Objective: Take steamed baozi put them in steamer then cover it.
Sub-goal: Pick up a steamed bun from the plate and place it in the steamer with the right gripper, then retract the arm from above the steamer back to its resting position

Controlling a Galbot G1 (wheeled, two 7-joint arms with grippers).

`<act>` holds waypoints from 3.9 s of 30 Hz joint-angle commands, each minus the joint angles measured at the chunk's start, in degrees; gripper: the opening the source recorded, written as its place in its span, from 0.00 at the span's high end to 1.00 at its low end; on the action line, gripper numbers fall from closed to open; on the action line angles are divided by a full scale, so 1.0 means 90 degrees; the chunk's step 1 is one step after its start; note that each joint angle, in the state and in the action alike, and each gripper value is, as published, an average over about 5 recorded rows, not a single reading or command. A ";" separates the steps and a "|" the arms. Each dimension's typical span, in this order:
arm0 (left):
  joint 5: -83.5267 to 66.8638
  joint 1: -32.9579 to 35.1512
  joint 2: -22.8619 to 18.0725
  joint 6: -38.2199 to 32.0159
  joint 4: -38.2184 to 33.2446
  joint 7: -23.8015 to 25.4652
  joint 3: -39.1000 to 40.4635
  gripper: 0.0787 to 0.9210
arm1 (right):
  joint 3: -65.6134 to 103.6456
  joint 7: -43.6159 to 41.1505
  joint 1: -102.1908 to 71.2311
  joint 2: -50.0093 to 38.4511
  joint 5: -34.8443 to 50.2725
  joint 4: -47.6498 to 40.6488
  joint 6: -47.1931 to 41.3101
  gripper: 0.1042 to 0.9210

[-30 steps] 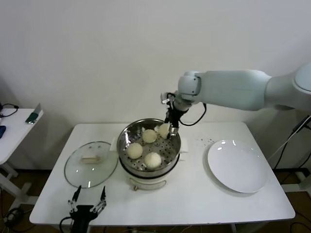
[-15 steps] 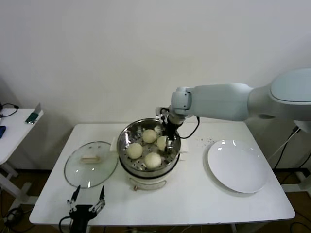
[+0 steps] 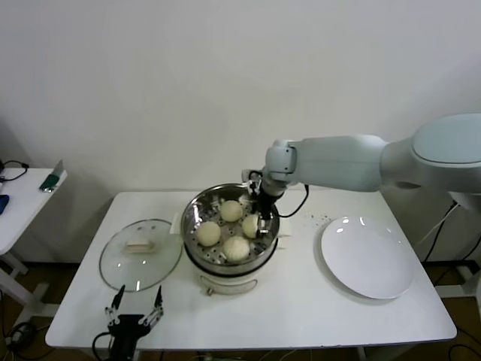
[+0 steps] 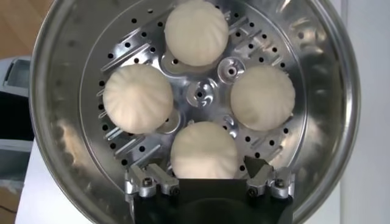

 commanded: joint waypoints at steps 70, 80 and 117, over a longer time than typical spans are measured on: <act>0.8669 -0.1767 0.0997 0.1153 0.0749 0.0242 -0.0361 0.12 | 1.5398 0.4316 -1.3572 -0.1494 -0.3537 0.3733 0.2606 0.12; 0.8938 -0.2683 0.0996 0.0774 0.2201 0.0161 -0.0114 0.12 | 1.5416 0.4164 -1.3664 -0.1446 -0.3873 0.3504 0.2447 0.12; 0.9224 -0.4708 0.0956 0.0666 0.4970 -0.0706 0.0178 0.12 | 1.4861 0.4213 -1.2895 -0.1485 -0.4400 0.3040 0.2381 0.12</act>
